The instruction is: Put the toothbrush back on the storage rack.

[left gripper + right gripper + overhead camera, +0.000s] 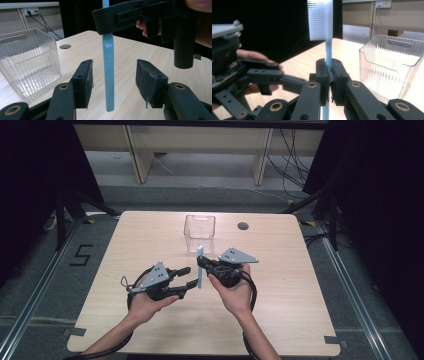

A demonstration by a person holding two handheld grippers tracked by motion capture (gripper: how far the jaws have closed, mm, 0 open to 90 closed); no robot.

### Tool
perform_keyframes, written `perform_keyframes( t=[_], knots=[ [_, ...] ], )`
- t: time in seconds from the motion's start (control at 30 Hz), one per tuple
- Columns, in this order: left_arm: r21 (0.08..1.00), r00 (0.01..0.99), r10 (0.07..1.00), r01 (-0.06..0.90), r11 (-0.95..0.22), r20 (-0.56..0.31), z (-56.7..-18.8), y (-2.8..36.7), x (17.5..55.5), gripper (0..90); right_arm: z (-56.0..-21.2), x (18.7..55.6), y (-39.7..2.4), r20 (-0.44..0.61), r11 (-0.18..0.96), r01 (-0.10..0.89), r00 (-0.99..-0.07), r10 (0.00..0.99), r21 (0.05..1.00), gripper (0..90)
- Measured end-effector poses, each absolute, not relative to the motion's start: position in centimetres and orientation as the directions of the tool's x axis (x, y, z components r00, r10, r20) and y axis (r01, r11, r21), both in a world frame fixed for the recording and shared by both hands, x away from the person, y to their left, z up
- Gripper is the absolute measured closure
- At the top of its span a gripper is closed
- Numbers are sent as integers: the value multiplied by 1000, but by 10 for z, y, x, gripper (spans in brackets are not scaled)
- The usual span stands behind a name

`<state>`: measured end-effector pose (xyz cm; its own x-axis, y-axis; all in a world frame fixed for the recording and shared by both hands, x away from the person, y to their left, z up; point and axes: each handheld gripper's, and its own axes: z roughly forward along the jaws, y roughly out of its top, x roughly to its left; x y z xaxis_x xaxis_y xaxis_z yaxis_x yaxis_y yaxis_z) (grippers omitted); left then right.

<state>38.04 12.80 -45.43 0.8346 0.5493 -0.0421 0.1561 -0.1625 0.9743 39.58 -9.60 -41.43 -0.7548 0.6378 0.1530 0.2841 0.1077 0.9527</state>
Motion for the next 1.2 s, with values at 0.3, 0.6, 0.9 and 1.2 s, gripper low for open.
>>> perform_keyframes(
  t=[0.3, 0.6, 0.9, 1.2],
  knots=[
    [970, 822, 569, 157, -184, -24, -451, 119, 387, 588, -412, 392, -90, 126, 129, 270, -755, 643, 954, 860],
    [966, 803, 595, 166, -200, -14, -453, 114, 390, 762, -414, 389, -81, 112, 140, 263, -752, 650, 955, 859],
    [967, 792, 609, 190, -172, -47, -455, 118, 393, 783, -413, 387, -81, 125, 104, 256, -738, 663, 961, 651],
    [979, 750, 660, 162, -122, -42, -452, 137, 404, 783, -412, 370, -107, 106, 96, 236, -716, 690, 967, 513]
  ],
)
